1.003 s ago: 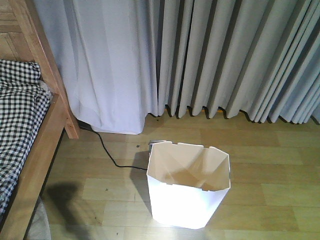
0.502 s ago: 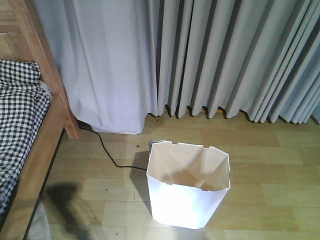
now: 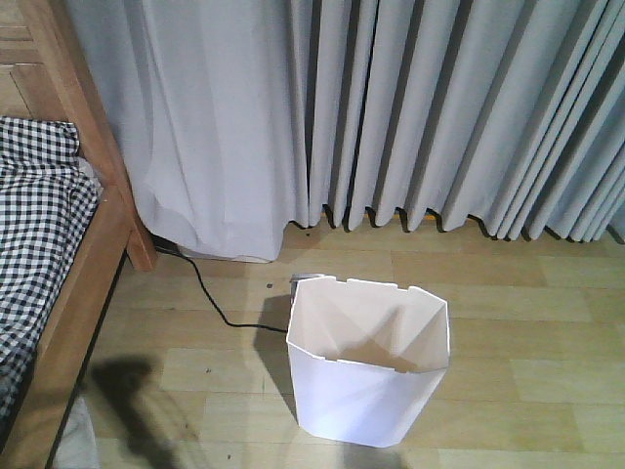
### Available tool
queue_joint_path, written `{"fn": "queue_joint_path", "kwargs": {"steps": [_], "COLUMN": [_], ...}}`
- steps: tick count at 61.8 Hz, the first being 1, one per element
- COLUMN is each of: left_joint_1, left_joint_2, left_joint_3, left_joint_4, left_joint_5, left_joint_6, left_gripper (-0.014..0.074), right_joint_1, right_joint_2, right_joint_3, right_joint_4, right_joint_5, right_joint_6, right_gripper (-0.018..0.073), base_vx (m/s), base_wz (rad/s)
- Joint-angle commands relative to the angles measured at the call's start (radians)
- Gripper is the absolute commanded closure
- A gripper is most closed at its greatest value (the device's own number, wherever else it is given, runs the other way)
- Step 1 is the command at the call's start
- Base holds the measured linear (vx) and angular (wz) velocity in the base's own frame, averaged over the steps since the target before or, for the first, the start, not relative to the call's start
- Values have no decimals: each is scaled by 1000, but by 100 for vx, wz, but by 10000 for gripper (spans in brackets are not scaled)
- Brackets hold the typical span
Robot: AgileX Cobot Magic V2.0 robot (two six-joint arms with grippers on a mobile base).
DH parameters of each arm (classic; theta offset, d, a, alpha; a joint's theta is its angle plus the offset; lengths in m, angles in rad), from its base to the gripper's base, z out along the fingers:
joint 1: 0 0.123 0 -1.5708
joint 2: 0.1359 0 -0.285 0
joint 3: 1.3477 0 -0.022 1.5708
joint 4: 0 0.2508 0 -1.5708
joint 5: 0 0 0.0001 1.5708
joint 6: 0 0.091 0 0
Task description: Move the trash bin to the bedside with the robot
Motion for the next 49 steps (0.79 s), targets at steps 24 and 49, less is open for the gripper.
{"fn": "queue_joint_path", "kwargs": {"steps": [24, 49], "left_joint_1": [1, 1], "left_joint_2": [-14, -14], "left_joint_3": [19, 19], "left_joint_4": [-4, -3], "left_joint_5": [-69, -69], "left_joint_6": [-4, -4], "left_gripper": [602, 602], "right_joint_1": [1, 64], "right_joint_2": [-232, -236], "right_joint_3": [296, 298], "right_joint_4": [-157, -196], "right_joint_5": [-235, -216], "right_joint_6": [216, 148], "right_gripper": [568, 568], "base_vx": [0, 0], "base_wz": [0, 0]}}
